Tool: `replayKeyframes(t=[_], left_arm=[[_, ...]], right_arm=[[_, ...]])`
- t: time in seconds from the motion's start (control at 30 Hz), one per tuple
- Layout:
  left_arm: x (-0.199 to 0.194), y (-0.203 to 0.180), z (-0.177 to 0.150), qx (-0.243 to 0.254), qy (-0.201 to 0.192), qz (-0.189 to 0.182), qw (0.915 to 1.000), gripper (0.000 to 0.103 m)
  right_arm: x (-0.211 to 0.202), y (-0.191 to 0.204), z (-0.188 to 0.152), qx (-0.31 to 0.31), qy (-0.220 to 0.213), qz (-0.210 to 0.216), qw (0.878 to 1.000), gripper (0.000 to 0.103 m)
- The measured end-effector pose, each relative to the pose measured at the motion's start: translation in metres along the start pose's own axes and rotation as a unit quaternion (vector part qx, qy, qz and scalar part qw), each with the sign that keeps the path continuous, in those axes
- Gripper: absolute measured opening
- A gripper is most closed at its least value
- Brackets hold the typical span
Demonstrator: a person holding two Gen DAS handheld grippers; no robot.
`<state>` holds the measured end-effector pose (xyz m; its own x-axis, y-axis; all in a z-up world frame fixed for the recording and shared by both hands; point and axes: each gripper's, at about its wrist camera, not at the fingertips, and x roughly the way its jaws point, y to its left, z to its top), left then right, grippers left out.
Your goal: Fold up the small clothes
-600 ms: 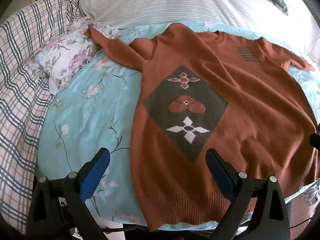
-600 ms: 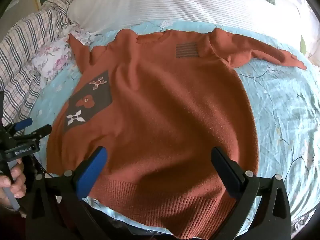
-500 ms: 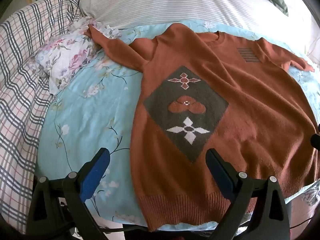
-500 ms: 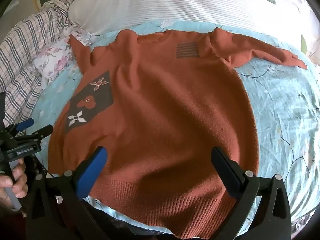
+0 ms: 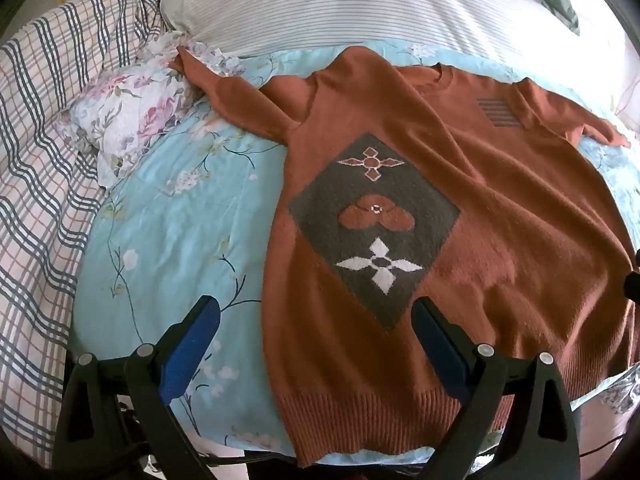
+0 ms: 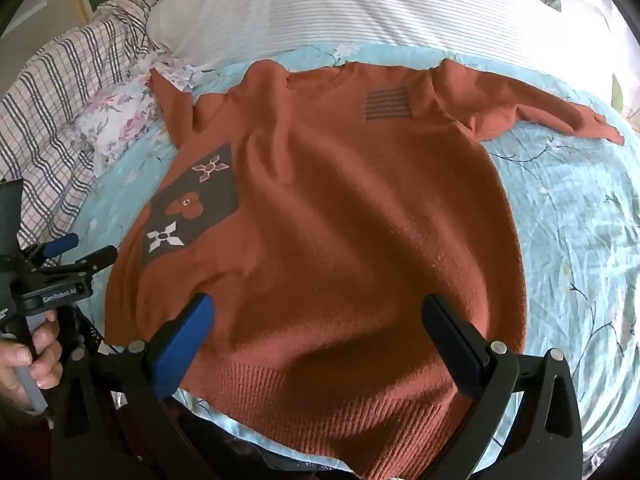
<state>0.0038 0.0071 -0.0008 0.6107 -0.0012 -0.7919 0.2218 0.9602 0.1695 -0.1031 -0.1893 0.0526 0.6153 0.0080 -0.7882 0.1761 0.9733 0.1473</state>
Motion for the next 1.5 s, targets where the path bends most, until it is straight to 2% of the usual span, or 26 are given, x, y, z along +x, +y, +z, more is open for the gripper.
replayKeyframes(t=[0.3,0.63,0.8,1.03,1.17,1.3,1.43,1.5], left_arm=[[0.007,-0.001,0.004,0.001,0.009,0.000,1.0000,0.097],[0.016,-0.008,0.013,0.006,0.039,-0.007,0.9992,0.097],[0.020,-0.012,0.017,0.007,0.025,-0.012,0.9996,0.097],[0.030,-0.016,0.031,0.008,0.031,-0.017,0.9994,0.097],[0.037,-0.019,0.040,0.017,0.031,-0.006,0.9994,0.097],[0.043,-0.024,0.048,0.015,0.038,-0.017,0.9990,0.097],[0.051,-0.033,0.053,0.022,0.048,-0.019,0.9984,0.097],[0.054,-0.037,0.056,0.019,0.051,-0.028,0.9981,0.097]], right_arm=[[0.003,-0.007,0.001,0.015,0.008,0.015,1.000,0.103],[0.003,-0.011,0.004,0.020,-0.002,0.018,1.000,0.103],[0.002,-0.022,0.009,0.044,-0.006,0.030,0.999,0.103],[0.000,-0.059,0.018,0.114,-0.040,0.073,0.990,0.103],[-0.005,-0.081,0.030,0.117,-0.065,0.047,0.990,0.098],[-0.014,-0.123,0.047,0.148,-0.095,0.043,0.984,0.092],[-0.024,-0.179,0.064,0.199,-0.121,0.025,0.972,0.077],[-0.027,-0.209,0.072,0.226,-0.129,0.010,0.965,0.073]])
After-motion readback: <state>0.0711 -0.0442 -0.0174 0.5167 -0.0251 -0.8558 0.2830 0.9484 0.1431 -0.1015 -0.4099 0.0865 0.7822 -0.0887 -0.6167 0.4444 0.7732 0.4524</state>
